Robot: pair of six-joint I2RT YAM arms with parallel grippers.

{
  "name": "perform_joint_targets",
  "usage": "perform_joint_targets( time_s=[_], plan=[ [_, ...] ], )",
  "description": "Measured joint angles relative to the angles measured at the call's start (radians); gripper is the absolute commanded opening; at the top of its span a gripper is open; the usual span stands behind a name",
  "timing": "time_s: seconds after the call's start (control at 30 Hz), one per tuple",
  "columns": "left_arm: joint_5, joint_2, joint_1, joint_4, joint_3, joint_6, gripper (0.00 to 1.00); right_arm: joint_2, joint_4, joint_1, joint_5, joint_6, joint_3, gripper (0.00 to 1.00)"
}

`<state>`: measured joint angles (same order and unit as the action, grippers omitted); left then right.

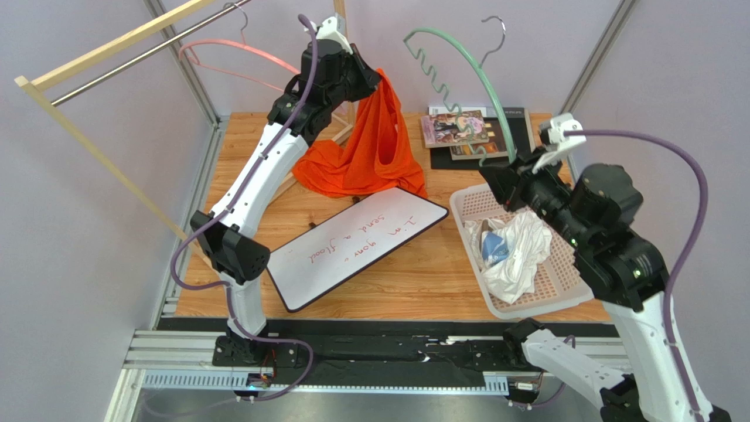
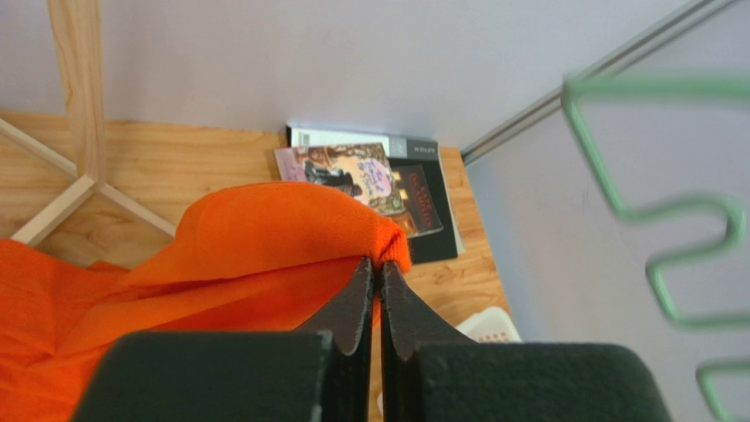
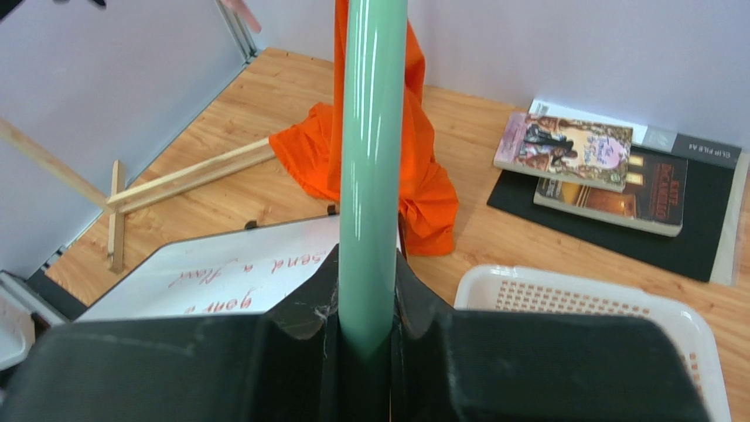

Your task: Remove the t-shirt from the hanger

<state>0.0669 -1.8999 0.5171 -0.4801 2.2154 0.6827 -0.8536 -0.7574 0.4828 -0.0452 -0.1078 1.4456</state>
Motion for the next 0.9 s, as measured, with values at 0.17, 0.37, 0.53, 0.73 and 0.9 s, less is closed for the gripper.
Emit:
perform_joint_targets(
  time_s=[0.17,0.37,0.53,0.73,0.9],
  plan=[
    [-0.035,0.062,0.005,-0.006,-0.102,-0.023,0.00,-0.191,0.068,0.000,-0.003,0.015,0.105,0.00],
    [-0.046,0.241,0.005,-0.026,-0.269,-0.071,0.00,-0.421,0.141,-0.012,-0.121,0.034,0.210,0.00],
    [-0.047,0.378,0.005,-0.038,-0.336,-0.104,0.00,-0.517,0.200,-0.014,-0.275,0.050,0.222,0.00],
    [-0.055,0.423,0.005,-0.048,-0.370,-0.111,0.00,-0.643,0.322,-0.013,-0.357,0.075,0.279,0.00],
    [-0.065,0.423,0.005,-0.072,-0.420,-0.111,0.00,-0.842,0.420,-0.013,-0.407,0.076,0.439,0.00]
  ],
)
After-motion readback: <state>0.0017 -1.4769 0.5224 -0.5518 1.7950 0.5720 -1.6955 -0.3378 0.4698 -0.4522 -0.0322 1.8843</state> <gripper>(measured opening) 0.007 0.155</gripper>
